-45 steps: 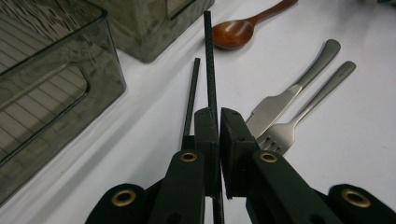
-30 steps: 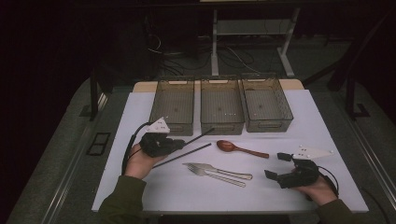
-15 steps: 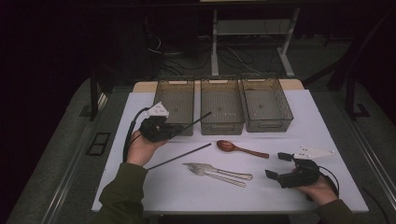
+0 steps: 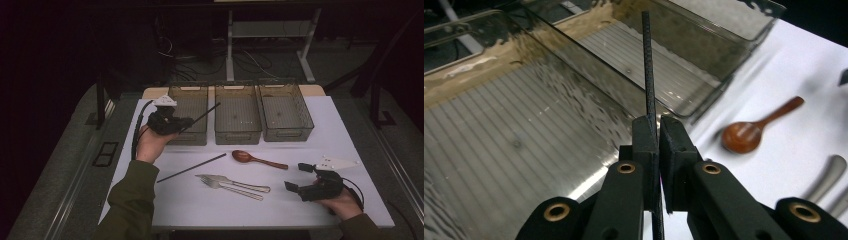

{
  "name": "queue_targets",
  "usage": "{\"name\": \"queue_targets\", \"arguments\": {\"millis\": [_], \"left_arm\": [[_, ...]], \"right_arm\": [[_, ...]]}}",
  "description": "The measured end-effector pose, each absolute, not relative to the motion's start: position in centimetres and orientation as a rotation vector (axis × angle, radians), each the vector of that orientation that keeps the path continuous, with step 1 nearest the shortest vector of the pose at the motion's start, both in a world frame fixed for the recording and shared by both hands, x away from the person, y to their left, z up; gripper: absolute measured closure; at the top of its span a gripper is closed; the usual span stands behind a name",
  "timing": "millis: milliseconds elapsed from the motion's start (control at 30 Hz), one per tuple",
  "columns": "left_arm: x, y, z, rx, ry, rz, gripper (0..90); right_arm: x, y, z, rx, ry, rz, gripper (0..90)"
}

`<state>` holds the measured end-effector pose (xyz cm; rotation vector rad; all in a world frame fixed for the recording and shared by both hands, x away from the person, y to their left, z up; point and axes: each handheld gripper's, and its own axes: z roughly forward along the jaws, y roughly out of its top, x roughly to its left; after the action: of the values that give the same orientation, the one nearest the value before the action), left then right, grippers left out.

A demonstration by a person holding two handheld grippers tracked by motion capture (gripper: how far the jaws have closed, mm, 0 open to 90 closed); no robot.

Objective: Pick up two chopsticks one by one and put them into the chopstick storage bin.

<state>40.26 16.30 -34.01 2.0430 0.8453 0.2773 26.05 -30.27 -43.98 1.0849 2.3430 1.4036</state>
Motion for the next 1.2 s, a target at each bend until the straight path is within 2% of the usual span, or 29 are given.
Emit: {"name": "queue_targets", "arguments": {"millis": [733,1200], "left_arm": [[46.5,17.9,-32.6,1.967,1.046,0.397,85.6],[49.4,17.9,-35.3,1.939,1.153,0.388,85.5]], "right_arm": [[26.0,-30.4,-43.9,1.092,2.335,1.414,8.4],[26.0,-30.4,-43.8,1.091,2.333,1.427,8.4]]}}
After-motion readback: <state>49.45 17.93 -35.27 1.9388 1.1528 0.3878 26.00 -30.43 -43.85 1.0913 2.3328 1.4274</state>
